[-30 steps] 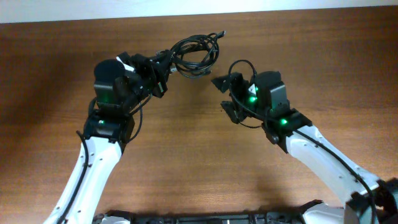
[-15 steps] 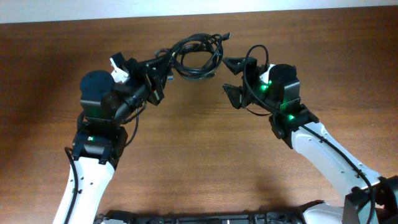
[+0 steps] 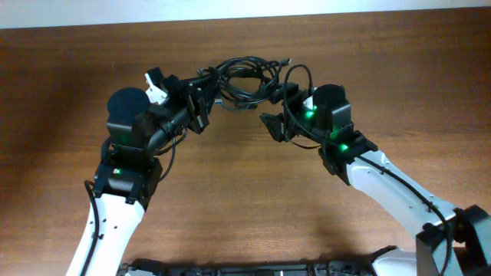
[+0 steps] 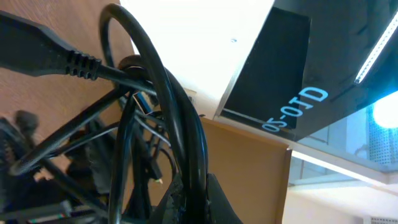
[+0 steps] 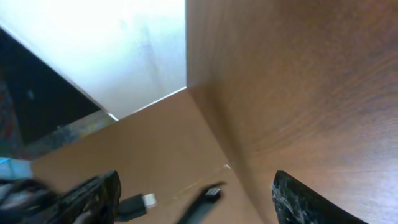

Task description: Untangle cables

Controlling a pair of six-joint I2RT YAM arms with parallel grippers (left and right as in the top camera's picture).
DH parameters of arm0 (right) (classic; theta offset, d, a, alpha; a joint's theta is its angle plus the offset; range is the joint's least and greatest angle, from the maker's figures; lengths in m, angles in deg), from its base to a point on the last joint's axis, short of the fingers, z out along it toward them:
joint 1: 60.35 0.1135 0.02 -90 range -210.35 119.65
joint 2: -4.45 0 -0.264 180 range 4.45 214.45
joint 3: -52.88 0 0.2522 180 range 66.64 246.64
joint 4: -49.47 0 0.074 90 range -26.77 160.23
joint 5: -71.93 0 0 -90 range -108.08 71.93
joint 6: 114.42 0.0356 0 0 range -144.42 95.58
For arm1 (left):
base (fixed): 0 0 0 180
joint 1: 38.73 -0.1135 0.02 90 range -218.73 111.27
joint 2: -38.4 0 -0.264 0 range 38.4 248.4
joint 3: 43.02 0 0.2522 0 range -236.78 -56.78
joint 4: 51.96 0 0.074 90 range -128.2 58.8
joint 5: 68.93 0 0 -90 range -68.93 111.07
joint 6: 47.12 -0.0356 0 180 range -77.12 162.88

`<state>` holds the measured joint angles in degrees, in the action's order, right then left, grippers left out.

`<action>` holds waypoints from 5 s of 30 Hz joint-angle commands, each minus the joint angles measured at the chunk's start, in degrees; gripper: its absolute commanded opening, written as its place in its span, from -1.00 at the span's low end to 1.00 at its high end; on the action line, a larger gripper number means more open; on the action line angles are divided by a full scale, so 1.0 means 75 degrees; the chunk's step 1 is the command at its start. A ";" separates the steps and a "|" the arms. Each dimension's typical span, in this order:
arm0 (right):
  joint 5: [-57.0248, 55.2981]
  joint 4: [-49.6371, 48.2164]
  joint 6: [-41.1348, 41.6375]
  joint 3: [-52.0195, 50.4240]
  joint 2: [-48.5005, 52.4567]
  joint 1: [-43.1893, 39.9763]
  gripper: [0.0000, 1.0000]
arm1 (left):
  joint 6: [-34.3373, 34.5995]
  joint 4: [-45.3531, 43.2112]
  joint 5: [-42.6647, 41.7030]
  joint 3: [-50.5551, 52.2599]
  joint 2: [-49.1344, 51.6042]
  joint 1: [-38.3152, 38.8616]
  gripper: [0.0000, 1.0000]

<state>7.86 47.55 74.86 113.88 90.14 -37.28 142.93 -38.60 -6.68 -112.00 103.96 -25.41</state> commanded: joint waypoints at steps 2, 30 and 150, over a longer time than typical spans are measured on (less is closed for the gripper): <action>0.0216 0.0128 0.0041 0.0000 0.0163 0.0038 0.51 | -0.0093 -0.0114 -0.0146 -0.0160 -0.0160 0.0052 -1.00; 0.0050 0.3899 -0.3882 0.0000 0.0160 -0.0373 -0.92 | -0.0099 -0.1518 0.0052 -0.0160 -0.0131 -0.1486 -1.00; 0.1652 0.3319 -0.2684 0.0000 -0.0775 -0.0119 -0.92 | -0.0714 0.3914 0.2288 0.0175 0.2457 0.3051 0.45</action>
<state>16.01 73.27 53.79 113.05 85.26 -39.84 134.82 -9.62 10.55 -111.06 120.24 -3.01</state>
